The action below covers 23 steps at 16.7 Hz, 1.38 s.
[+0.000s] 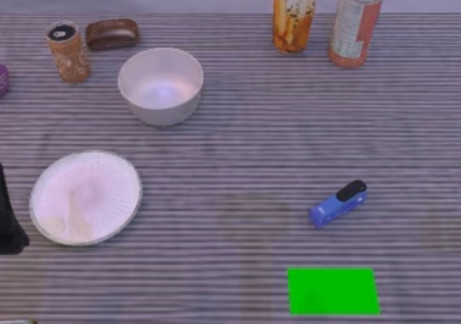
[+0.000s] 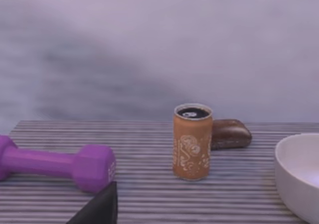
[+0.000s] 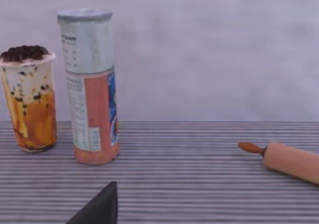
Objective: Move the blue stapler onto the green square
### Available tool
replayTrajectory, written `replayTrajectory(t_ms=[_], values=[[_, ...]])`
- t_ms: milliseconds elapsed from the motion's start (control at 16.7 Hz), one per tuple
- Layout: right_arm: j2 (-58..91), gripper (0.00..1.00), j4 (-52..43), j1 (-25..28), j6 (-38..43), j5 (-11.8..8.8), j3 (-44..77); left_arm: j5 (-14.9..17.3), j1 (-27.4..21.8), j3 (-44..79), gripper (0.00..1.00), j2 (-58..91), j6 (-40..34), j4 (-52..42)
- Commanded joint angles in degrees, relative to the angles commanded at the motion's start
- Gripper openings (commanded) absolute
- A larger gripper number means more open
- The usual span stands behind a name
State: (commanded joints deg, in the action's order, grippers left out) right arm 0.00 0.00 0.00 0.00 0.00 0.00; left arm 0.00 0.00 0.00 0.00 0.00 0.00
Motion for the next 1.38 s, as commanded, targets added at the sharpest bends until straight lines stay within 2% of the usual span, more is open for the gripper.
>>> replayTrajectory(t_ms=[240,480,660,1140,1380], values=[[1.75,1.00,-1.34,0.72,-1.74,-0.14,1.74,0.00,0.00,0.00,1.00,0.00,0.00,0.00],[12.64,1.00,-8.73,4.17,-12.01,-0.38,12.17,0.00,0.00,0.00,1.00,0.00,0.00,0.00],[27.18,1.00,-17.24,7.78,-24.16,-0.33,24.20,0.00,0.00,0.00,1.00,0.00,0.00,0.00],[77.31,1.00,-44.58,18.88,-61.74,0.14,59.96,0.00,0.00,0.00,1.00,0.00,0.00,0.00],[96.56,1.00,-56.16,23.74,-77.60,0.20,75.49,0.00,0.00,0.00,1.00,0.00,0.00,0.00]])
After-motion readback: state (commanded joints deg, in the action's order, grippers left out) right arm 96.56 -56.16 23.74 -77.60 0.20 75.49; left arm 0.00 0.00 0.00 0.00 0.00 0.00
